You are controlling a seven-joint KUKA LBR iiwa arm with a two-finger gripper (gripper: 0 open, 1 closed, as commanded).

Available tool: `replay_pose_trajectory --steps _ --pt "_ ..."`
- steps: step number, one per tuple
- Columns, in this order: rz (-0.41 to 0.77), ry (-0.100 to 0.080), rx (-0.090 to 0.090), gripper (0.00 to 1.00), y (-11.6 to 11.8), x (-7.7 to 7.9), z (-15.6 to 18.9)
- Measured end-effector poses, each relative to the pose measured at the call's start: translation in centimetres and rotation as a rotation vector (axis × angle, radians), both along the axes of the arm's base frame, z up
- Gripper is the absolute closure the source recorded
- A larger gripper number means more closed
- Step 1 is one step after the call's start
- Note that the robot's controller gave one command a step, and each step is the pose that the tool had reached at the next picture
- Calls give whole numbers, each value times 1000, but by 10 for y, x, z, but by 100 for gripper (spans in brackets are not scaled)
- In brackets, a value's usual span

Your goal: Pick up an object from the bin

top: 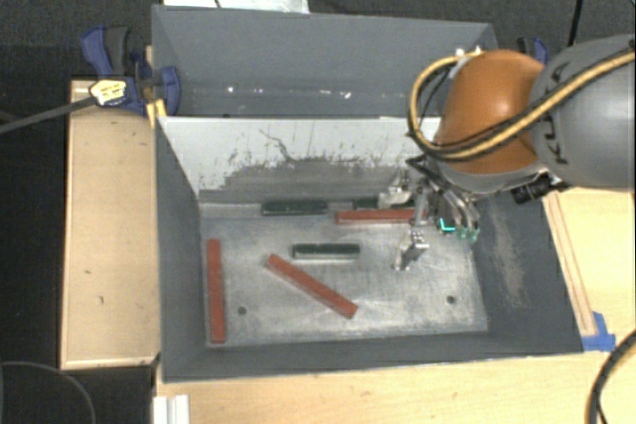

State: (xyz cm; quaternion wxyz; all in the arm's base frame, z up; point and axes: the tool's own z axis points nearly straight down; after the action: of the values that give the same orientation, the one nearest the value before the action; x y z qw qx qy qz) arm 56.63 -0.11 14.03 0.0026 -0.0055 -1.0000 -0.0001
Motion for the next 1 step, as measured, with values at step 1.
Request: replay_pose_trajectory --steps 1 --pt "0 -8 0 0 0 2 4"
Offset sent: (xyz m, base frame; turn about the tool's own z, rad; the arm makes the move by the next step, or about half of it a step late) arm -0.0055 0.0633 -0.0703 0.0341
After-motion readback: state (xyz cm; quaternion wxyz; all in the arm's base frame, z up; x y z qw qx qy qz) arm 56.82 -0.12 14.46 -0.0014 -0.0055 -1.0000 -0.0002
